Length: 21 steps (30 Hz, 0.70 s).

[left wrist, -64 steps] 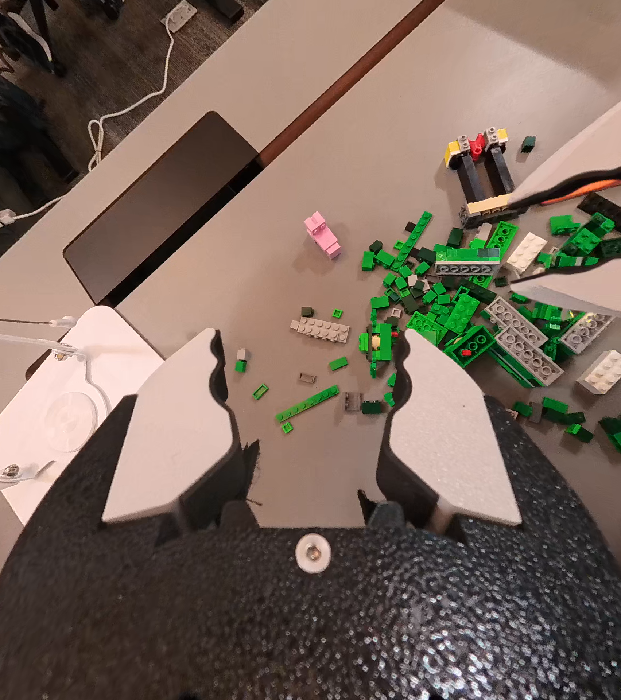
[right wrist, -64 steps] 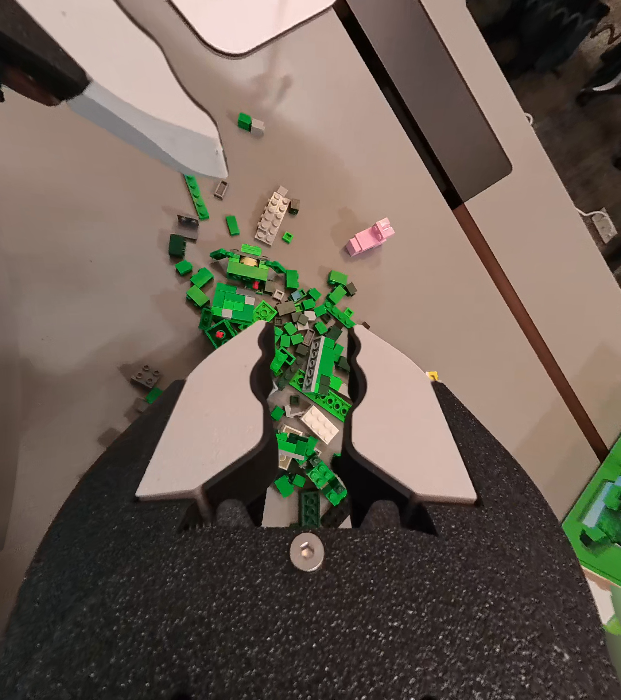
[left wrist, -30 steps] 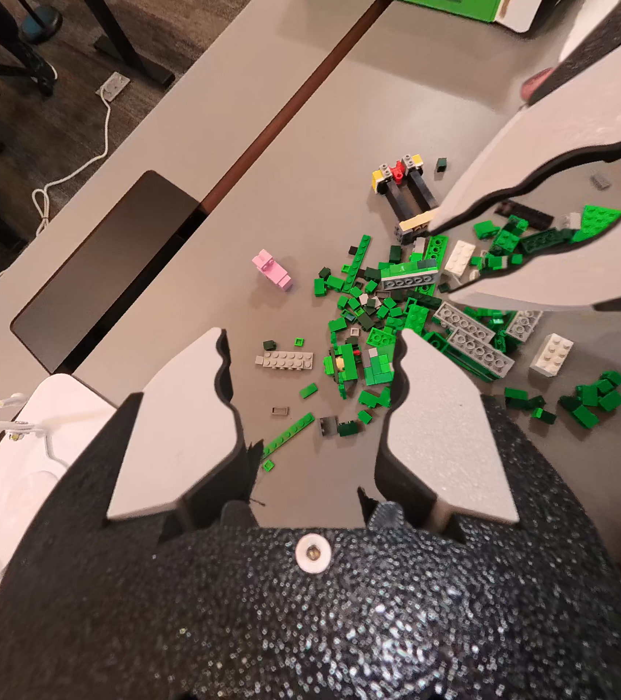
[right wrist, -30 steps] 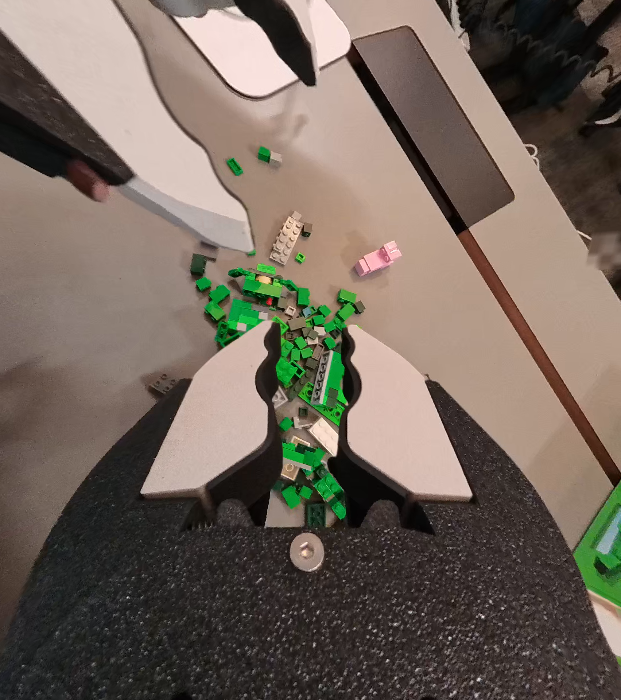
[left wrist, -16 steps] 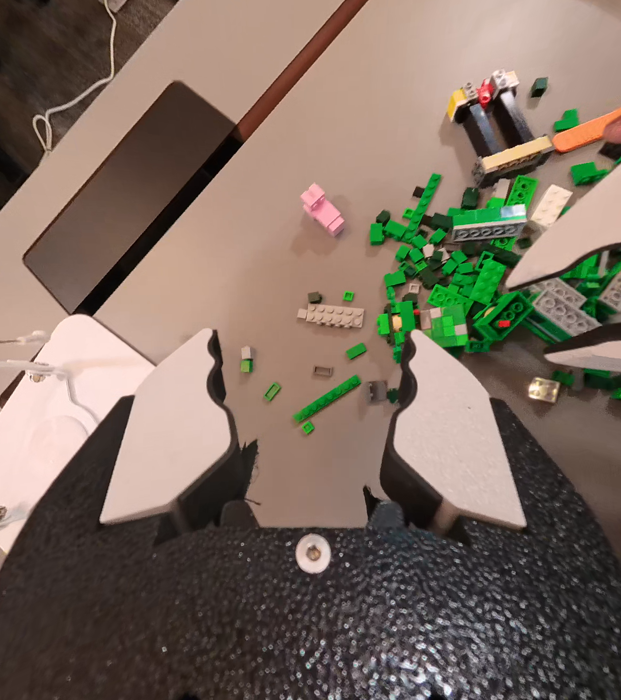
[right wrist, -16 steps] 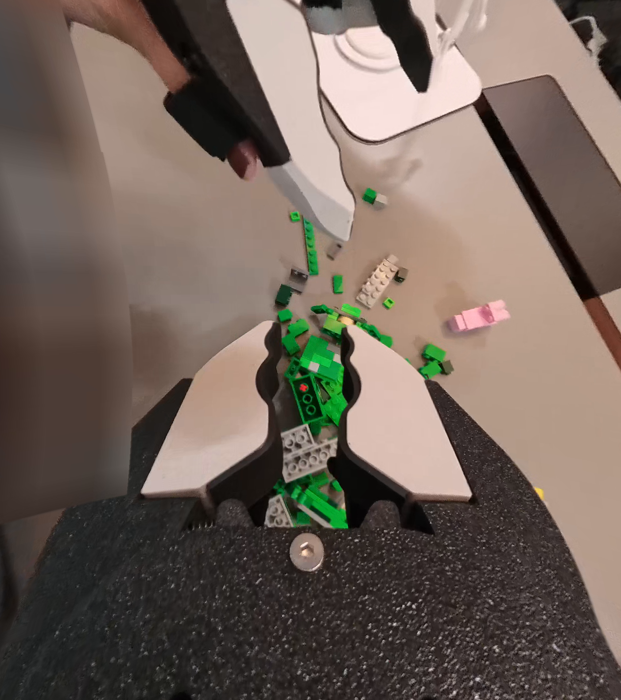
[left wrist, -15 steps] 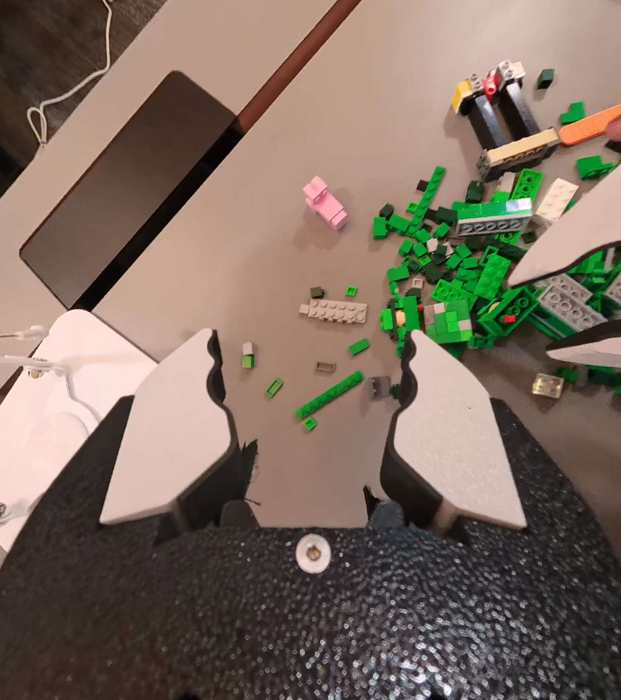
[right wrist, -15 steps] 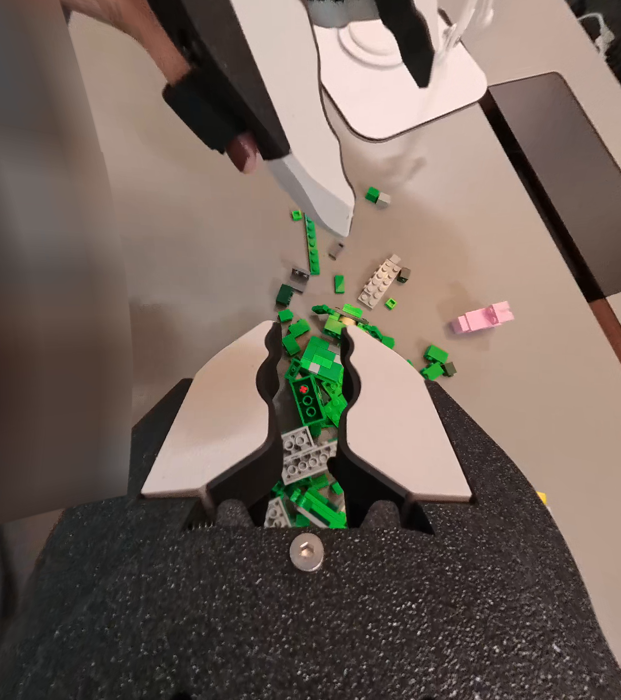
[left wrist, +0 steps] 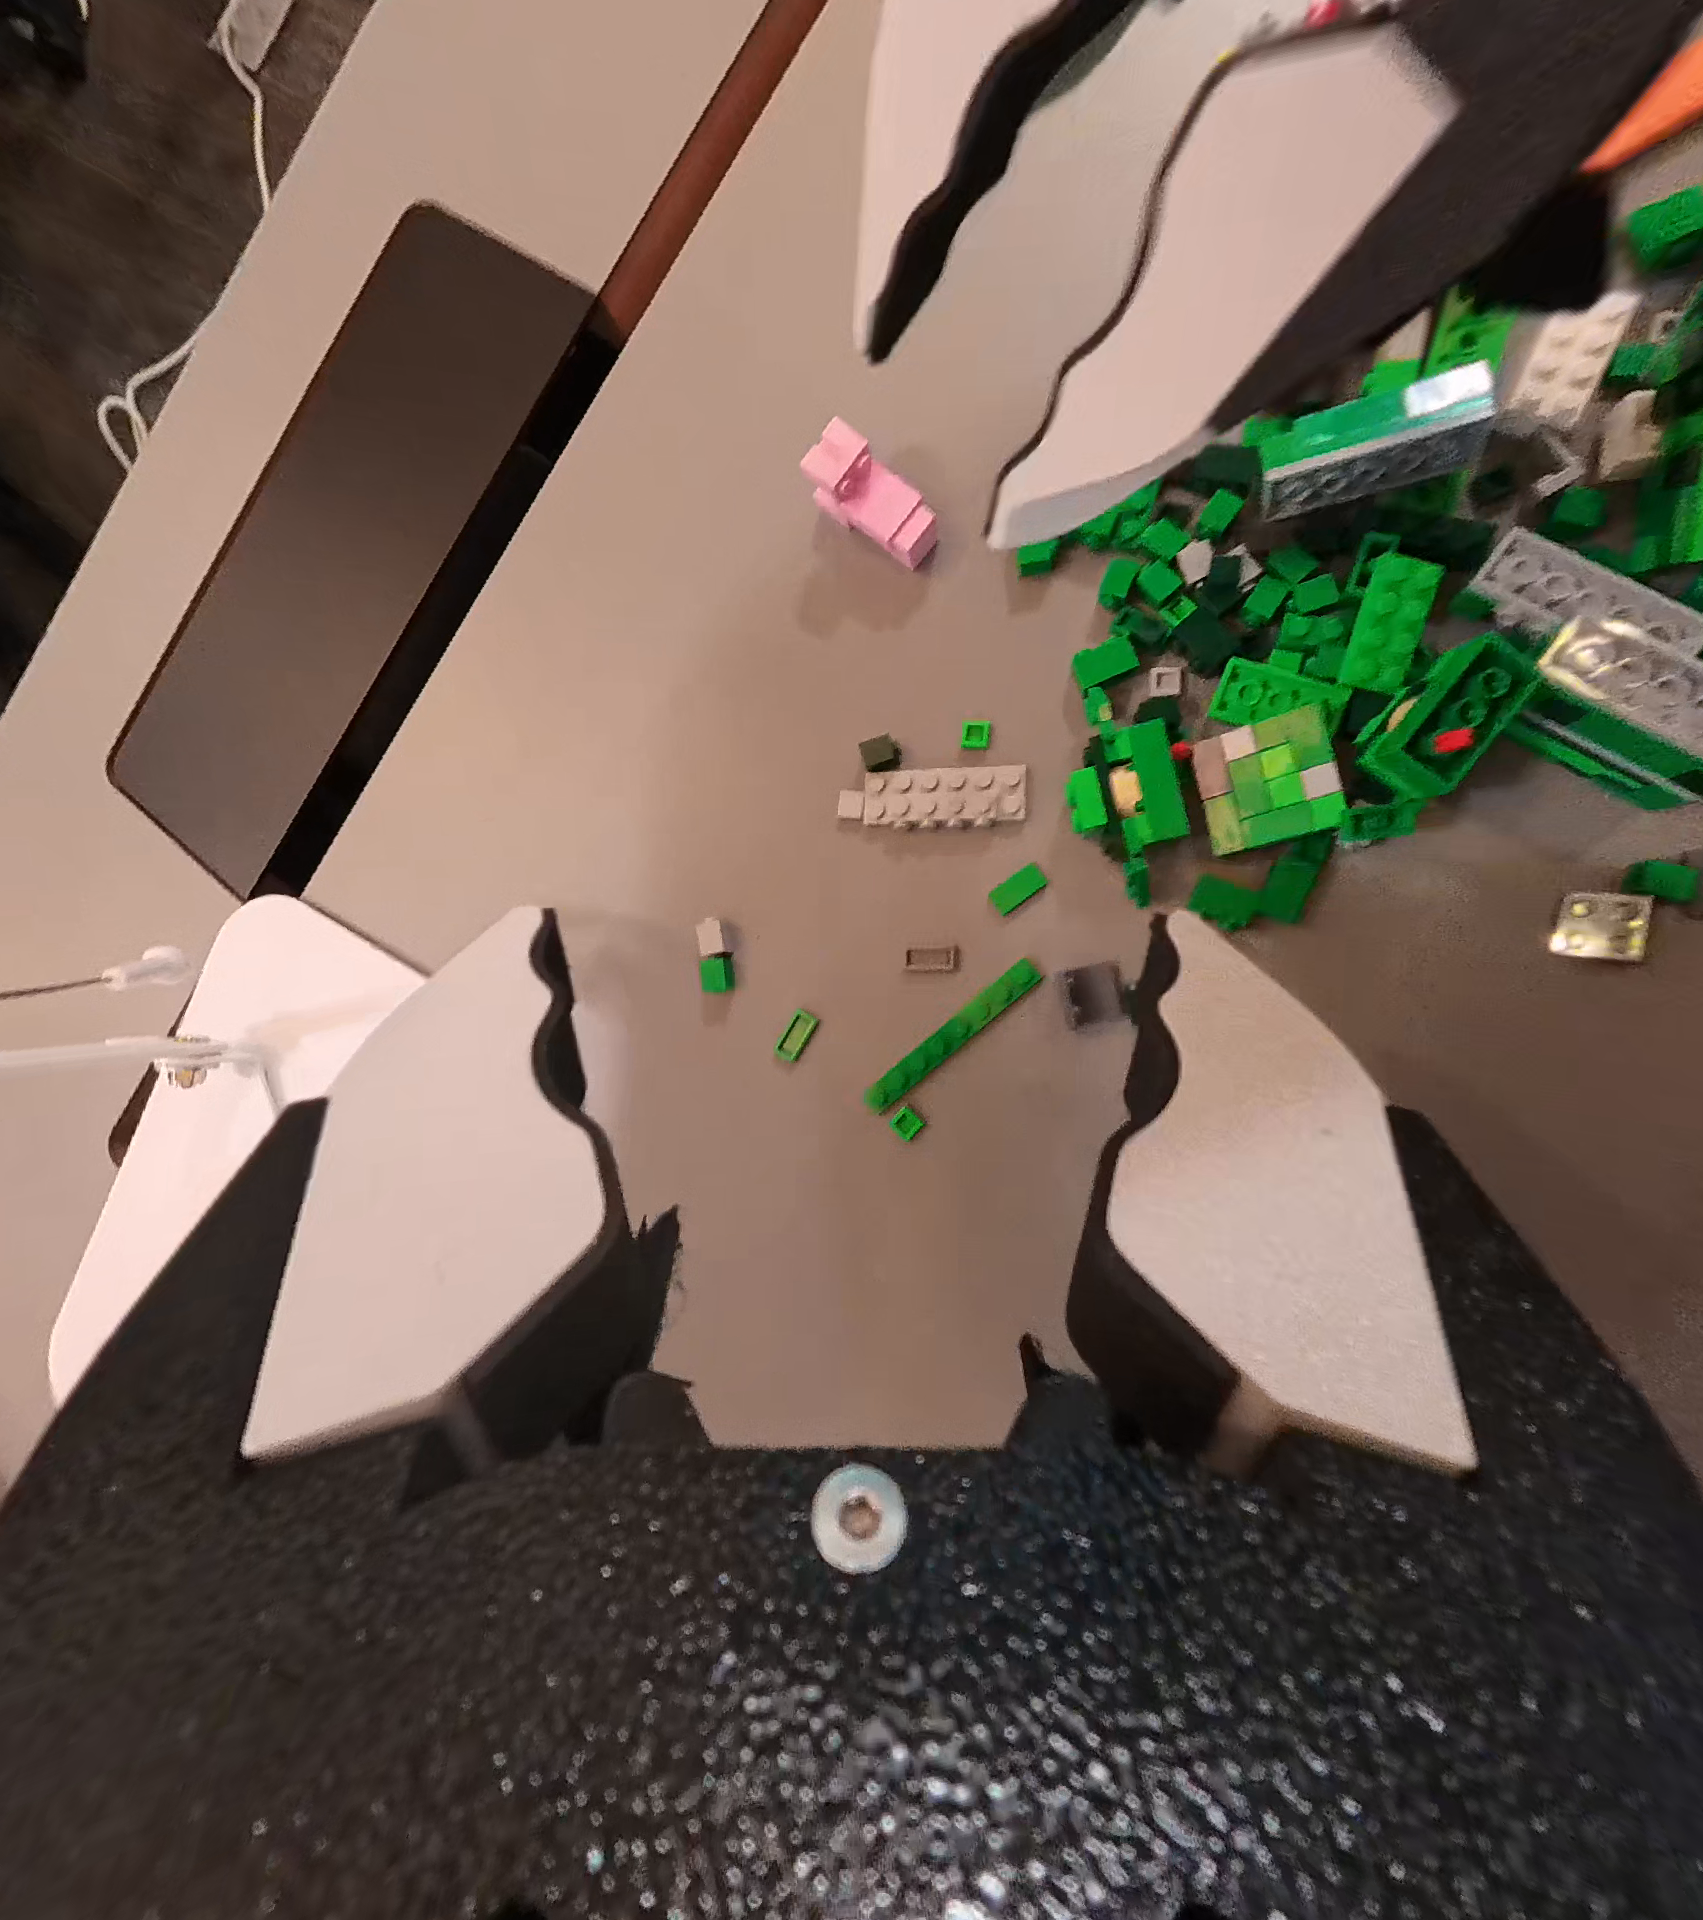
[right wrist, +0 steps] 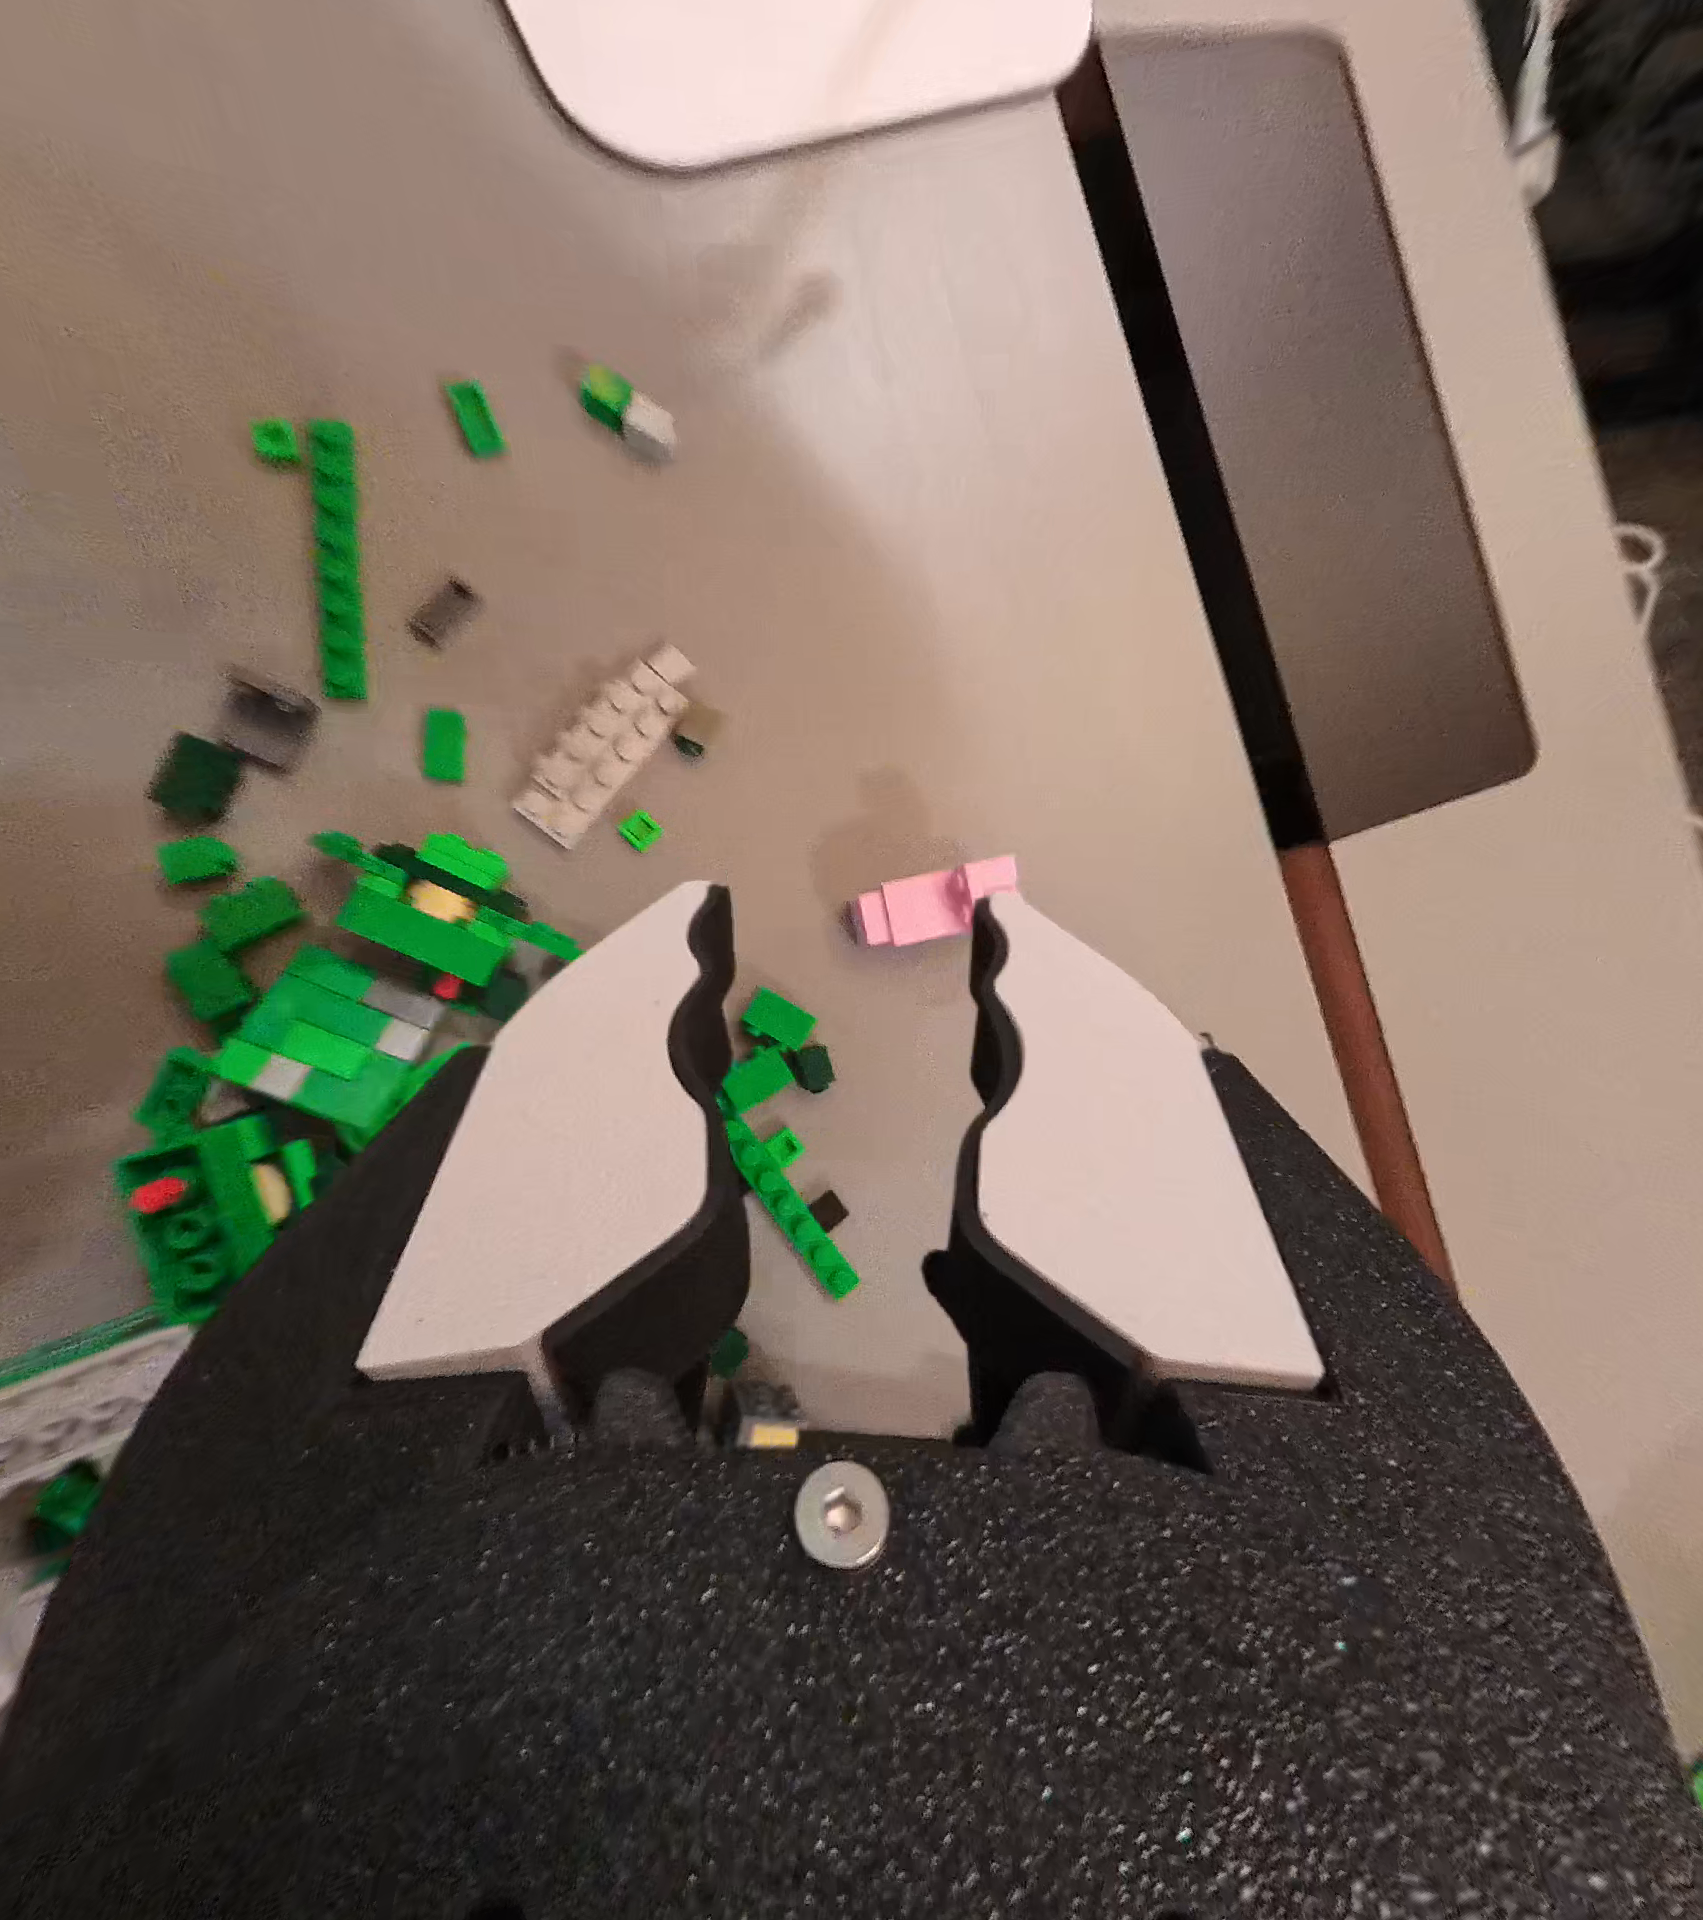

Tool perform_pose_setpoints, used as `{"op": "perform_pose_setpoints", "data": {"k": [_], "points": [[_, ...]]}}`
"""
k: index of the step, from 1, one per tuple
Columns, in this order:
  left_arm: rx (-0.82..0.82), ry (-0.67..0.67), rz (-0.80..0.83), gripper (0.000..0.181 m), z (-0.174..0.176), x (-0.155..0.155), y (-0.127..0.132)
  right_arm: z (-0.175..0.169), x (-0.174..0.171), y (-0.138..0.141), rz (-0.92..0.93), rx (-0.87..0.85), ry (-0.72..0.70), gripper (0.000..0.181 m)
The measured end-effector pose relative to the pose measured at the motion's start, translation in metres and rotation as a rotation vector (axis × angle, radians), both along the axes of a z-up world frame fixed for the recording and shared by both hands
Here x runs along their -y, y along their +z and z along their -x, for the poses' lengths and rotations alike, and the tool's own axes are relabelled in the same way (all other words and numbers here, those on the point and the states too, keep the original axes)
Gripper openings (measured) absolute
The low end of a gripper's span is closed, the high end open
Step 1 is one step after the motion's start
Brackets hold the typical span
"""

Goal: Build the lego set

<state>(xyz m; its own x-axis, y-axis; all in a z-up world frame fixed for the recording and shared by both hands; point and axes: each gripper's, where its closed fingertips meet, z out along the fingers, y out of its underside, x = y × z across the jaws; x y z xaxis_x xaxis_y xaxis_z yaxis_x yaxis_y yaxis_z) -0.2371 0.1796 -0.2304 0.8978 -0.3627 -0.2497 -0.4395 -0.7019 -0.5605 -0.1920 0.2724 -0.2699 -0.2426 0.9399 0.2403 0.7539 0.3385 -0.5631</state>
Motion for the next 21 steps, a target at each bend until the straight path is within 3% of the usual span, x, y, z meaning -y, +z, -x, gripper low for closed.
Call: {"op": "perform_pose_setpoints", "data": {"k": [1, 5, 11, 15, 18, 21], "points": [[0.013, -0.018, -0.011, 0.104, -0.005, -0.001, 0.002, -0.001, -0.002, -0.008, 0.019, 0.015, 0.000, 0.046], [0.019, -0.059, -0.041, 0.105, -0.021, -0.003, 0.011, -0.003, -0.013, -0.026, 0.049, 0.049, -0.028, 0.055], [-0.062, -0.056, -0.038, 0.108, -0.025, 0.002, 0.016, -0.007, -0.012, -0.030, 0.045, 0.093, -0.056, 0.060], [-0.110, -0.023, -0.023, 0.114, -0.019, 0.009, 0.019, -0.029, 0.006, -0.005, -0.095, 0.159, -0.022, 0.072], [-0.112, 0.004, -0.034, 0.116, -0.013, 0.014, 0.025, -0.036, 0.022, 0.027, -0.158, 0.093, 0.011, 0.070], [-0.102, 0.016, -0.041, 0.117, -0.009, 0.015, 0.027, -0.038, 0.029, 0.043, -0.173, 0.051, 0.018, 0.066]]}}
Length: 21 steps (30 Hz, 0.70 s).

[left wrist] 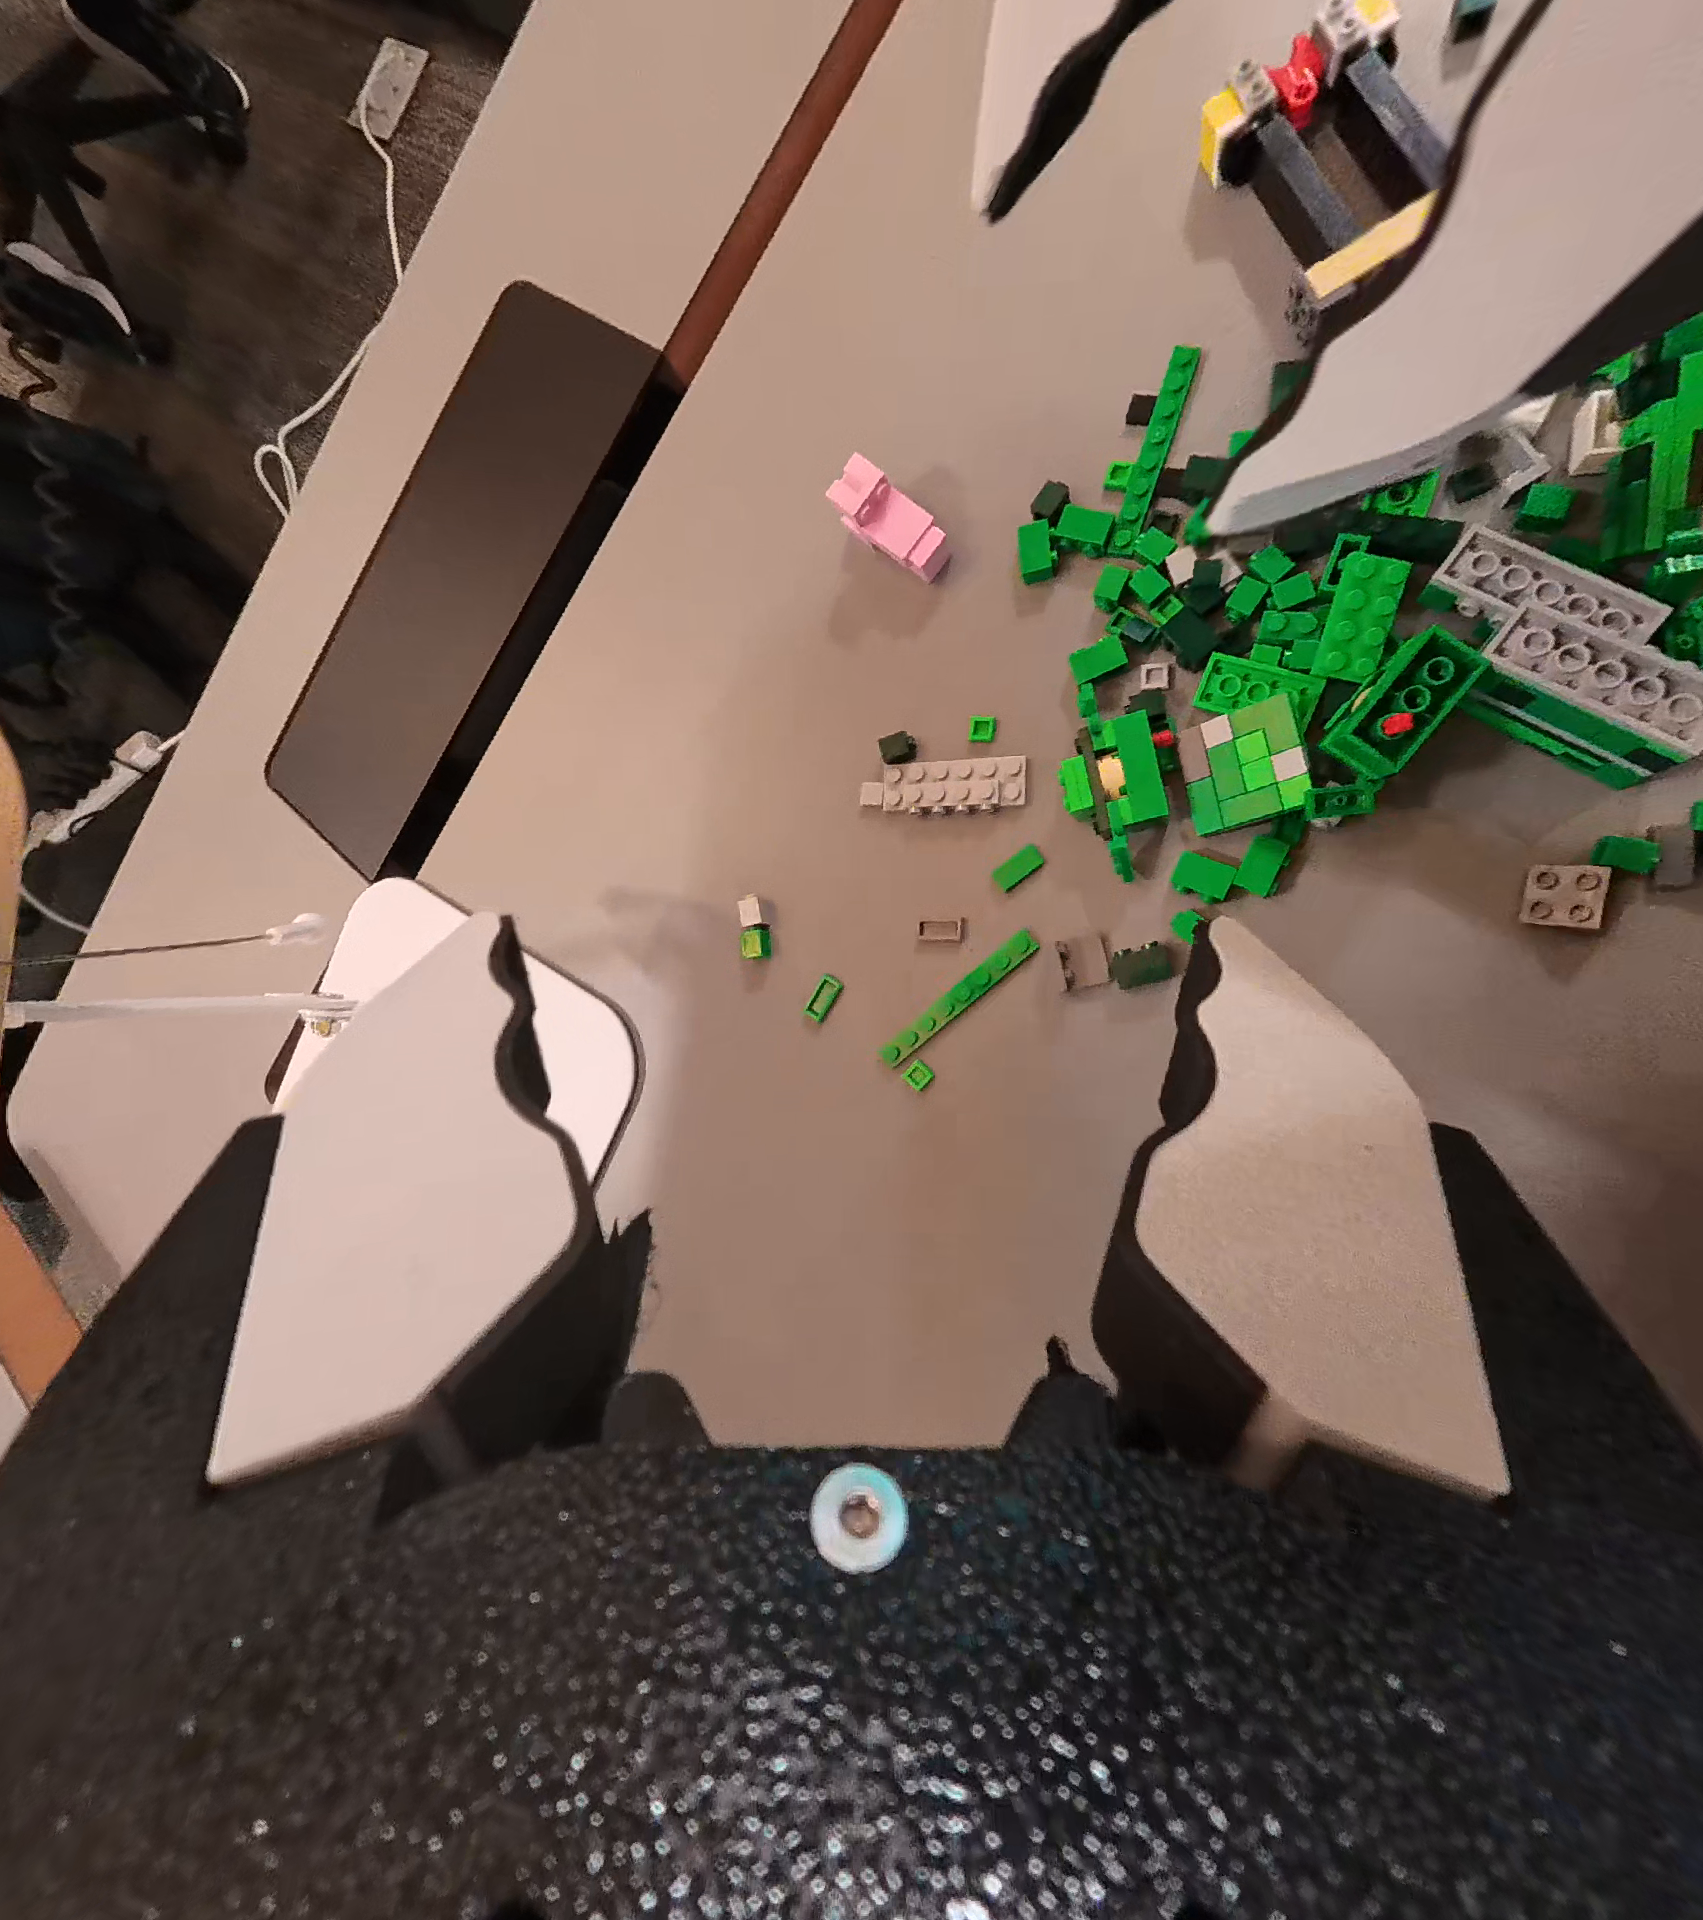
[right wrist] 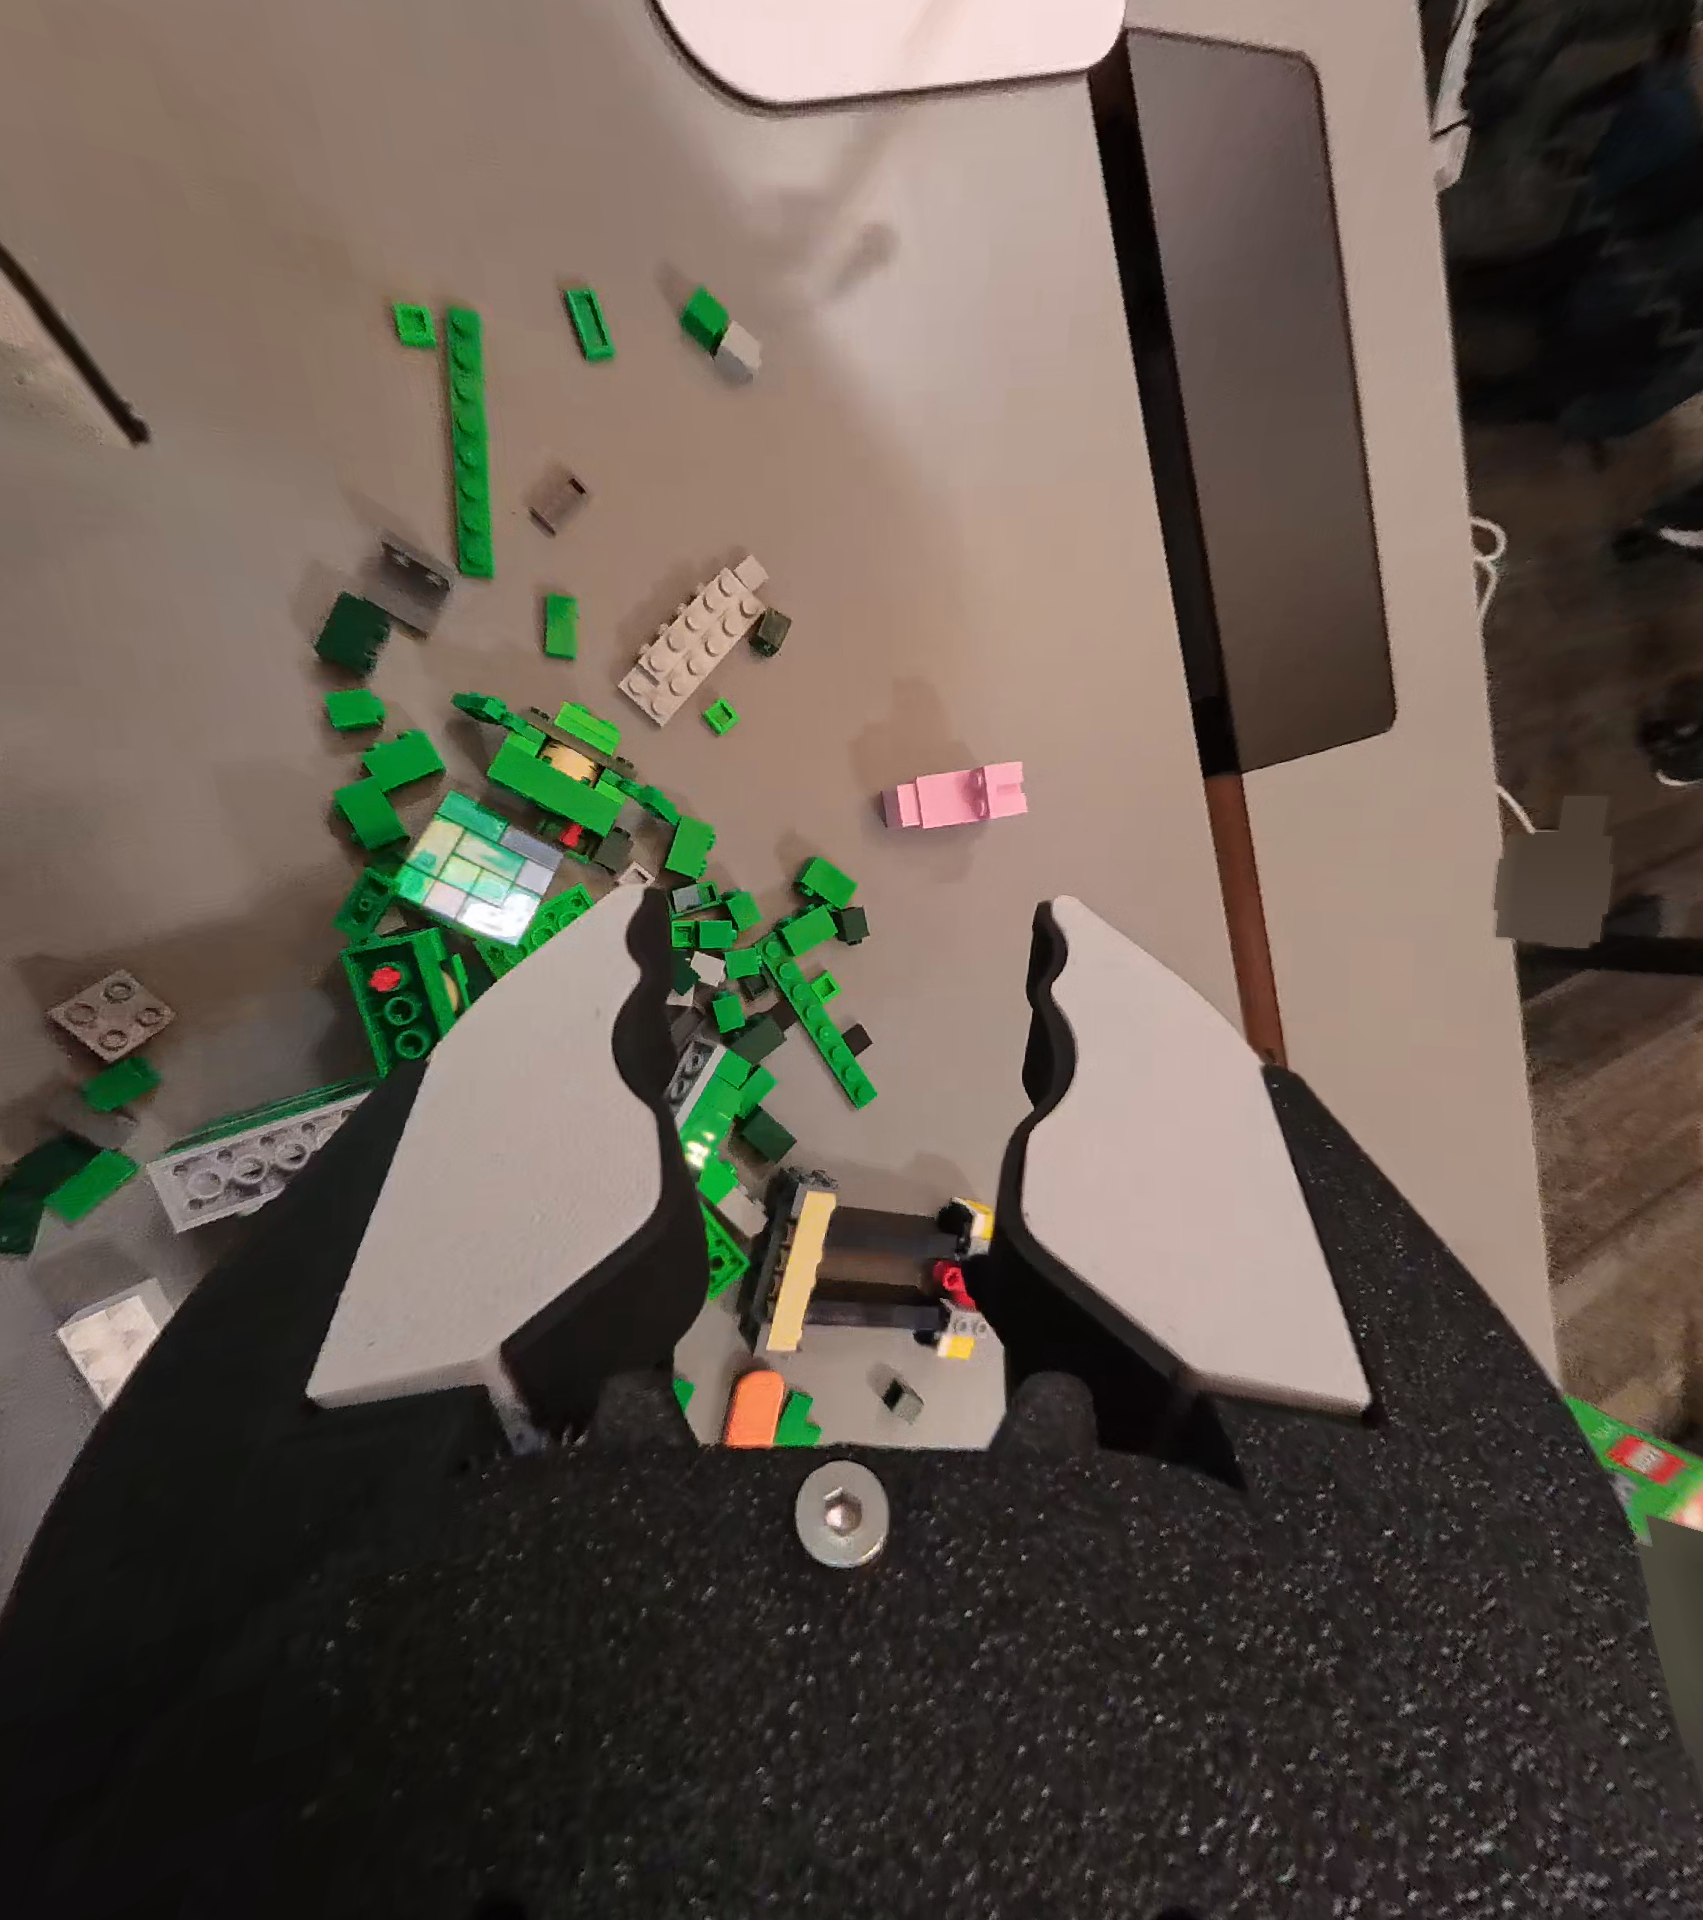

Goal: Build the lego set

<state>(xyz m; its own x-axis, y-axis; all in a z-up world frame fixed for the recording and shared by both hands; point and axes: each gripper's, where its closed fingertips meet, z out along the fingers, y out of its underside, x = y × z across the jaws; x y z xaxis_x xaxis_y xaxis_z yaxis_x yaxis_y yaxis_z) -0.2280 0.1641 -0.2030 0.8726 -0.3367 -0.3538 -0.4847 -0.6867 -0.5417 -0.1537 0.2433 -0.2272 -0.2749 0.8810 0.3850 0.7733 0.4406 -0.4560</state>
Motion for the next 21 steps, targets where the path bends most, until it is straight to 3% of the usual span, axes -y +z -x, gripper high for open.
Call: {"op": "perform_pose_setpoints", "data": {"k": [6, 10, 16, 21], "points": [[0.002, 0.003, 0.041, 0.129, 0.000, 0.002, -0.008, 0.014, -0.013, -0.022, 0.068, 0.002, -0.029, 0.058], [-0.006, 0.011, 0.055, 0.140, 0.003, 0.000, -0.013, 0.032, -0.032, -0.044, 0.150, -0.037, -0.137, 0.051], [-0.006, 0.003, -0.030, 0.146, 0.002, -0.006, 0.002, 0.045, -0.055, -0.072, 0.213, -0.079, -0.338, 0.046], [-0.013, -0.017, -0.056, 0.146, -0.005, -0.003, 0.011, 0.047, -0.058, -0.092, 0.236, -0.054, -0.405, 0.045]]}}
